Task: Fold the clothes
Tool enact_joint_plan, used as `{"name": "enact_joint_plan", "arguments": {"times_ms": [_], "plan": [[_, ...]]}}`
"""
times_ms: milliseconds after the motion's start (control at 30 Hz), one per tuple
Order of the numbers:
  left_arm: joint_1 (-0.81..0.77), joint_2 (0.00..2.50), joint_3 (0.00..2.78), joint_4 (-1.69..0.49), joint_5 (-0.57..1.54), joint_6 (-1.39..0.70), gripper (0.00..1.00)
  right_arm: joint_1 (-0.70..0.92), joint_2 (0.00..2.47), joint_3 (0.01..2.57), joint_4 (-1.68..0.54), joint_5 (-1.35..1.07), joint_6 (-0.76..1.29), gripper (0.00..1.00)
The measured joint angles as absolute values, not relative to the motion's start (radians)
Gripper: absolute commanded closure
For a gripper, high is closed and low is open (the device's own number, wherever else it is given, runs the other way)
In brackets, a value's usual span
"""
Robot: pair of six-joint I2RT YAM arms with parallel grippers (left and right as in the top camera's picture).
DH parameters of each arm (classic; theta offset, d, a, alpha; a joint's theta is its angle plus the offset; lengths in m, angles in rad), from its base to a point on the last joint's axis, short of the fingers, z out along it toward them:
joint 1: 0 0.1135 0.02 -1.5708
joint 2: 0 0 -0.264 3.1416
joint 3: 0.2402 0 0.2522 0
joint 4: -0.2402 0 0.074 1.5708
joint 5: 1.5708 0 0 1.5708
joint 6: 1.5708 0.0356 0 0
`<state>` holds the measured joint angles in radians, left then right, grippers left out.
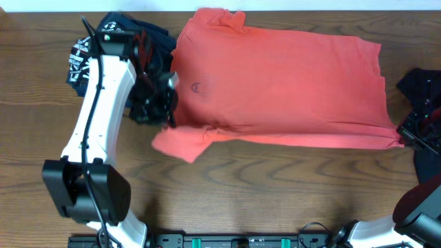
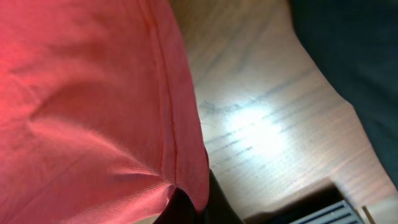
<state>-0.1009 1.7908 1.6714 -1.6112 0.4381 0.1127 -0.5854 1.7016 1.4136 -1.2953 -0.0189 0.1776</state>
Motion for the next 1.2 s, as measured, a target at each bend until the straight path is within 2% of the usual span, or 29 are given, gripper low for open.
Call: {"name": "enact_joint_plan", "arguments": {"times_ms": [300, 500, 800, 1200], "plan": [[-0.102, 1.700, 1.360, -1.566, 0.443, 0.105, 0.94, -0.588, 1.701, 1.413, -1.358, 0.056, 0.207, 0.99], [-0.102, 1.696, 1.270, -1.487, 0.445, 0.104, 0.94, -0.588, 1.701, 1.412, -1.356, 0.051, 0.212, 0.99], [-0.102, 1.696, 1.267, -1.311, 0.473, 0.101, 0.94, -0.572, 1.701, 1.389, -1.245, -0.188, 0.136, 0.99], [-0.102, 1.696, 1.267, -1.026, 0.477, 0.084, 0.94, -0.566, 1.700, 1.206, -0.886, -0.255, 0.224, 0.99]]}}
